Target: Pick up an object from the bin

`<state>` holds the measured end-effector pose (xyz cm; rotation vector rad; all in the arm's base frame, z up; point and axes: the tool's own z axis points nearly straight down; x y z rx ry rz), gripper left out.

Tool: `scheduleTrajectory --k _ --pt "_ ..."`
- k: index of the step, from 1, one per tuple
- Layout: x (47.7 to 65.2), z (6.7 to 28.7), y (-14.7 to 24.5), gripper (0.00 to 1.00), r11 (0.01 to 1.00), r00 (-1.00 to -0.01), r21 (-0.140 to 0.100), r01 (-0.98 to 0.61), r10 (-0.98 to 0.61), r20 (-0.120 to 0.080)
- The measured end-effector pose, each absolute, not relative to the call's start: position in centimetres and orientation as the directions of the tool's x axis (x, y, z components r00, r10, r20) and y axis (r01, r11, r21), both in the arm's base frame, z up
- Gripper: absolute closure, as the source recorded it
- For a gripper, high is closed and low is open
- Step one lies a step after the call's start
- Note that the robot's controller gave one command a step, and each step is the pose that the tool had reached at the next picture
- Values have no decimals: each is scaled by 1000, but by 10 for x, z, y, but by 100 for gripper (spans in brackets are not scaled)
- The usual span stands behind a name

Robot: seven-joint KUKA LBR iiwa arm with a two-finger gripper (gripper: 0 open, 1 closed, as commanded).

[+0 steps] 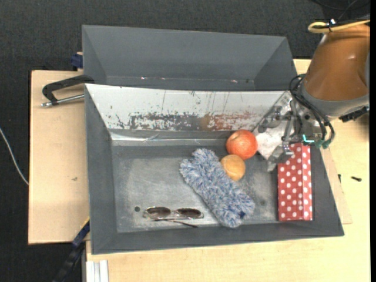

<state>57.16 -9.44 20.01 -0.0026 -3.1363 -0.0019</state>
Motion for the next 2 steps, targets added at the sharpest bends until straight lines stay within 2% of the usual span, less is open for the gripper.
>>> scheduleTrajectory --k 1,2 --pt "573 204 -94 0 1000 -1000 0 0 0 -3" --pt "553 113 -33 0 990 -990 0 -142 -142 -6"
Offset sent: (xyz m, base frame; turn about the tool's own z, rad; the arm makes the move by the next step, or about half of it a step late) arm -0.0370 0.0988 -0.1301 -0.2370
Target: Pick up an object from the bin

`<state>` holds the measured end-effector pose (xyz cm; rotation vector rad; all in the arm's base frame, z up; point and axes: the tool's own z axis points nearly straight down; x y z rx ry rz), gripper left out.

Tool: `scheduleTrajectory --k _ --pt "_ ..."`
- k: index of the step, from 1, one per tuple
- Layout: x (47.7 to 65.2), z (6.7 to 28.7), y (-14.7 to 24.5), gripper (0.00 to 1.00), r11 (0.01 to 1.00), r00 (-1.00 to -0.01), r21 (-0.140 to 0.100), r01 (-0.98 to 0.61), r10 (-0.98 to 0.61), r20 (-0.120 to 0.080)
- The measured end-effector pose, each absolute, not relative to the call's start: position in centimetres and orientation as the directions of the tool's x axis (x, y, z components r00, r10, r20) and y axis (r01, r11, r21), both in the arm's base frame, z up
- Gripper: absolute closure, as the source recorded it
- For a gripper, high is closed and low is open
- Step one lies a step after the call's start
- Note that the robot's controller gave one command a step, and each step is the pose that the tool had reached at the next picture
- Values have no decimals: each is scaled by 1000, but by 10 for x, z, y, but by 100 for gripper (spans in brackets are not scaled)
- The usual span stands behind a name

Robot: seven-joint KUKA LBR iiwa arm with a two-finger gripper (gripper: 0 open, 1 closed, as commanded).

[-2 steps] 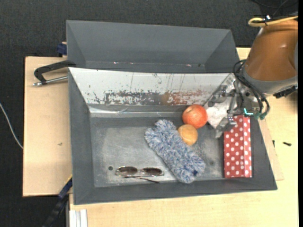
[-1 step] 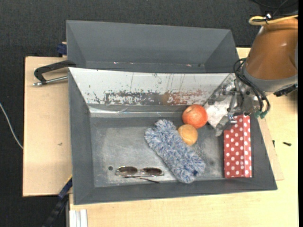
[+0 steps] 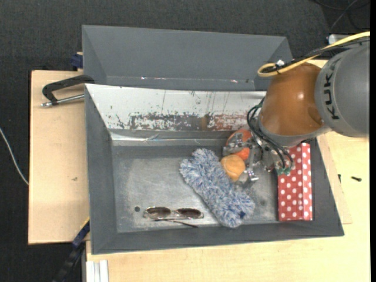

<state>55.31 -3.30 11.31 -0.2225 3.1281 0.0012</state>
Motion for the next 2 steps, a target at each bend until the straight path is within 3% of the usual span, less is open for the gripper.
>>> scheduleTrajectory --k 1,2 --pt "549 73 -13 0 984 -984 -2 -177 -177 -7" --pt "544 73 13 0 909 -909 -5 -416 -416 -7"
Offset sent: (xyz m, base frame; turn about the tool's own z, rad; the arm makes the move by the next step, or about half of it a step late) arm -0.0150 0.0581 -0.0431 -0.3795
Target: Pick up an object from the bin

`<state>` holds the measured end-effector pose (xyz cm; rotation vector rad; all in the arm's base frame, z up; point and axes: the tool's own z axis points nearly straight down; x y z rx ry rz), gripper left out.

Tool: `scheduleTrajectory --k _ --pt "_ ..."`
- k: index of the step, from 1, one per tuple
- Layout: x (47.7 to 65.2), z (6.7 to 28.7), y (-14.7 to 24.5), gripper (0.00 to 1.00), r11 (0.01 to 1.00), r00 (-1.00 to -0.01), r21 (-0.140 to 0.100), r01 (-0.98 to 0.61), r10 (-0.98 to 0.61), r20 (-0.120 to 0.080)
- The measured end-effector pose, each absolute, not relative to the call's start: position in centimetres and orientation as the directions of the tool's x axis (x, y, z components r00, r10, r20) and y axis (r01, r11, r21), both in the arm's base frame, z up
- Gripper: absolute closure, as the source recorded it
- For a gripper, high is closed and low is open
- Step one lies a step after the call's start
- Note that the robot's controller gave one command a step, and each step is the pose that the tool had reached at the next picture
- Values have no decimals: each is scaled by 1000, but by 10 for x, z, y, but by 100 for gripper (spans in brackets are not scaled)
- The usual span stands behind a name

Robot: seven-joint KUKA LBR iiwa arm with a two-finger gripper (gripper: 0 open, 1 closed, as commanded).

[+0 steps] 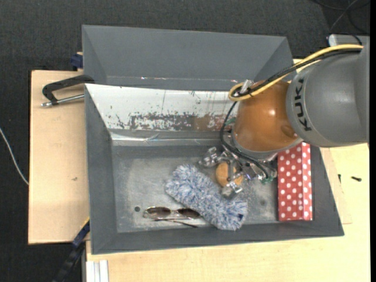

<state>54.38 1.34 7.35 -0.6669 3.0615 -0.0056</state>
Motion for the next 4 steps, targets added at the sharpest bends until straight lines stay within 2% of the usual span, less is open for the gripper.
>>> scheduleTrajectory --k 1,2,3,4 --pt "547 74 2 0 969 -969 2 -247 -247 -7" --pt "547 76 11 100 917 -917 -4 -400 -400 -6" --pt "546 76 13 100 910 -910 -3 -415 -415 -7" --pt "547 107 14 100 911 -911 0 -413 -413 -4"
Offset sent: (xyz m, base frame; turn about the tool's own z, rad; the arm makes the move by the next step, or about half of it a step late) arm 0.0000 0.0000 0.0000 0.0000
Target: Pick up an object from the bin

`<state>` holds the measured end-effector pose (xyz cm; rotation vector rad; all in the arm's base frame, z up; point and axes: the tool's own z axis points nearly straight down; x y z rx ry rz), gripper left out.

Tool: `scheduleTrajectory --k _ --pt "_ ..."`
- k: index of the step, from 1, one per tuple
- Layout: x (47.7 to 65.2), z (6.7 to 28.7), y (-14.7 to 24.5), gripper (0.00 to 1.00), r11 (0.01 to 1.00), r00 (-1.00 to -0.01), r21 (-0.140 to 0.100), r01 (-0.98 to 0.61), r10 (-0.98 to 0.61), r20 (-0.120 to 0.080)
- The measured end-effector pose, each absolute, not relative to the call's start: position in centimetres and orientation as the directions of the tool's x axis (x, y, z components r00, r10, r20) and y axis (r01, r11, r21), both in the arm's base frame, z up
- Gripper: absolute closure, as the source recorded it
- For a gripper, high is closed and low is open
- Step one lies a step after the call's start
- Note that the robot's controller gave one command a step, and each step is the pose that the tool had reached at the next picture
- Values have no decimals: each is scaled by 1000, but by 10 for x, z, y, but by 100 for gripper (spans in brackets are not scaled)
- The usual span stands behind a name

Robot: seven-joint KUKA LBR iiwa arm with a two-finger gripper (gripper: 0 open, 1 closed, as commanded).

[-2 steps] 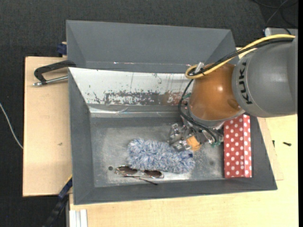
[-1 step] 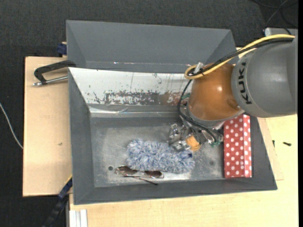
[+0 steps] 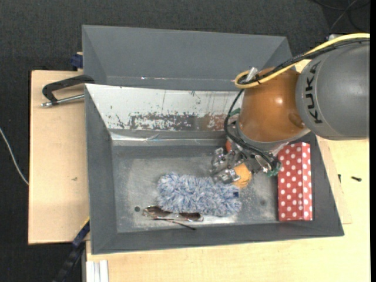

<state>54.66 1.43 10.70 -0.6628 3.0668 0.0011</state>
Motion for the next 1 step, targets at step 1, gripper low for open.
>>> scheduleTrajectory --k 1 --pt "548 119 14 100 910 -910 -1 -414 -414 -6"
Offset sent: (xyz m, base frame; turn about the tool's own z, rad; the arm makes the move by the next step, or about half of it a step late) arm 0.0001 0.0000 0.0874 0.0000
